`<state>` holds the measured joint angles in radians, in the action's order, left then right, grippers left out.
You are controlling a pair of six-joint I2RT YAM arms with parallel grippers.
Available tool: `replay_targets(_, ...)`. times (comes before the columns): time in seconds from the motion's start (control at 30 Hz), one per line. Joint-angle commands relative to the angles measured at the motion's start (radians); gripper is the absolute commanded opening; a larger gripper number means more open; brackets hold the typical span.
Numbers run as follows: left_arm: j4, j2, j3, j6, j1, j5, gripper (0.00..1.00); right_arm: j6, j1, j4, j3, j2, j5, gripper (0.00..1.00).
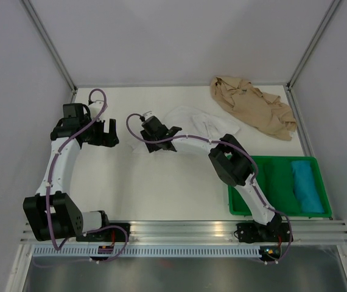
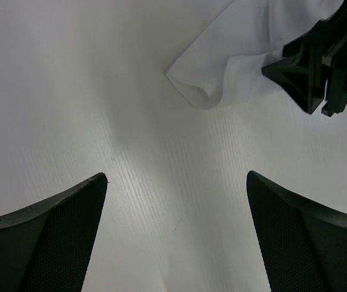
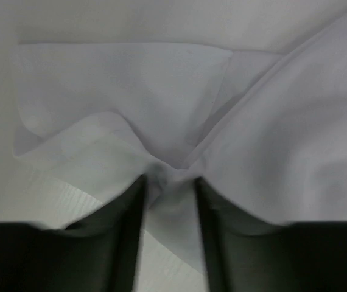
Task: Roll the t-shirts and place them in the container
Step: Flatten the tshirt
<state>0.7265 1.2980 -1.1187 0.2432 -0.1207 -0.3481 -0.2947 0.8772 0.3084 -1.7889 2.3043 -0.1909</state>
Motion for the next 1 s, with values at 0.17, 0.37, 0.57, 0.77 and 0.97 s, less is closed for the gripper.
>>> replay_targets(0.17, -0.038, -0.042, 0.005, 0.031, -0.004, -0.006, 1.0, -0.043, 0.0, -0.008, -0.047, -0.032, 0.048, 0.0)
replay_targets(0.37, -0.039, -0.034, -0.007, 0.031, -0.007, -0.019, 1.0, 0.037, 0.025, -0.038, -0.245, -0.135, 0.284, 0.0)
replay_targets(0.57, 0.039, -0.072, -0.13, 0.024, -0.036, -0.055, 1.0, 0.061, 0.02, -0.043, -0.42, -0.299, 0.337, 0.01)
replay_targets(0.77, 0.128, -0.189, -0.305, 0.065, -0.04, -0.161, 1.0, -0.018, -0.085, -0.063, -0.18, -0.564, 0.352, 0.0)
replay_targets(0.97, 0.194, -0.186, -0.336, 0.102, -0.039, -0.227, 1.0, -0.089, -0.267, -0.223, 0.406, -0.848, 0.351, 0.0)
